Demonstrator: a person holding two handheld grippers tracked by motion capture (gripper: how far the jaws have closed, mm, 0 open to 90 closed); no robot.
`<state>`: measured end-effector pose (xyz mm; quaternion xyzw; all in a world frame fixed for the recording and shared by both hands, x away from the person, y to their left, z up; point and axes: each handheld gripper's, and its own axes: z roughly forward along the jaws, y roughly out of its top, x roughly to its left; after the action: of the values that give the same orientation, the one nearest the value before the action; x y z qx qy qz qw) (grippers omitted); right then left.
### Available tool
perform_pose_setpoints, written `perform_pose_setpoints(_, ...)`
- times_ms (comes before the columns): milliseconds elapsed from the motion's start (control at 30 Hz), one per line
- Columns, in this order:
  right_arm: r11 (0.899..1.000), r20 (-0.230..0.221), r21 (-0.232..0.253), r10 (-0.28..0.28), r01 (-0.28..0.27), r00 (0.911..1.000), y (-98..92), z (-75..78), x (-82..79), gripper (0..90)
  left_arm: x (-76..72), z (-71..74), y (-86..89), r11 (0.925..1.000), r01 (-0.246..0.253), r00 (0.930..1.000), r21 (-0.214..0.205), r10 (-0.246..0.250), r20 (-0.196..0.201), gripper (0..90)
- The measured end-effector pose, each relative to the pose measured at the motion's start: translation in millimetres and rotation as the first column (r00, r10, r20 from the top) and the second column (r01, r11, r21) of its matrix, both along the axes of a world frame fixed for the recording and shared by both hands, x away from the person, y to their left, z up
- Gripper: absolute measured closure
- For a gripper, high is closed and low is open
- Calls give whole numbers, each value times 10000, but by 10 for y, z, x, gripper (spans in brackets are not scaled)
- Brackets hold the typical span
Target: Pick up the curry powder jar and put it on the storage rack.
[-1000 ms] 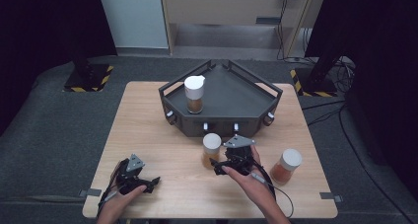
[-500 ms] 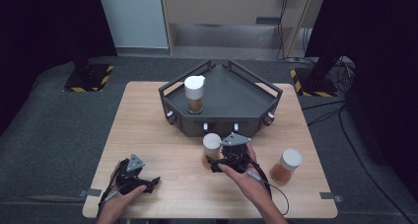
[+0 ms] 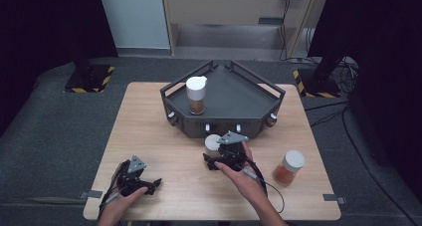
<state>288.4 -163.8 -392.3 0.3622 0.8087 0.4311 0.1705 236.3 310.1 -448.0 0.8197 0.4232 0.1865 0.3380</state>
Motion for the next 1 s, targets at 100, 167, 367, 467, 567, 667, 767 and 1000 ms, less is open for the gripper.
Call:
perform_pose_setpoints(100, 10000, -14, 0, -61, 61, 10000, 32, -22, 17, 172, 0, 0, 0, 10000, 2, 10000, 2, -2, 1, 0)
perform_pose_setpoints(167, 9999, 9, 31, -148, 148, 9999, 51, -37, 20, 200, 0, 0, 0, 10000, 3, 10000, 3, -3, 1, 0)
perform_pose_setpoints(367, 9999, 189, -29, -162, 162, 9997, 105, -66, 45, 341, 0, 0, -1, 10000, 2, 10000, 9, -2, 3, 0)
perform_pose_setpoints(467, 9997, 169, -107, -196, 198, 9997, 119, -39, 38, 343, 0, 1, -1, 10000, 5, 10000, 10, -5, 2, 0)
perform_pose_setpoints(567, 9995, 121, -59, -312, 313, 9994, 110, -16, 12, 344, 0, 1, -1, 10000, 4, 10000, 10, -4, 2, 0)
perform_pose_setpoints(667, 9995, 175, -68, -295, 296, 9994, 91, 28, -23, 344, 0, 1, -1, 10000, 4, 10000, 11, -4, 2, 0)
perform_pose_setpoints(767, 9997, 205, -121, -212, 214, 9996, 54, 87, -57, 344, 1, 1, -1, 10000, 6, 10000, 13, -6, 1, 0)
perform_pose_setpoints(1000, 9989, 106, -330, -338, 342, 9994, -30, 196, -156, 344, 2, 1, -1, 10000, 10, 10000, 14, -10, 3, 0)
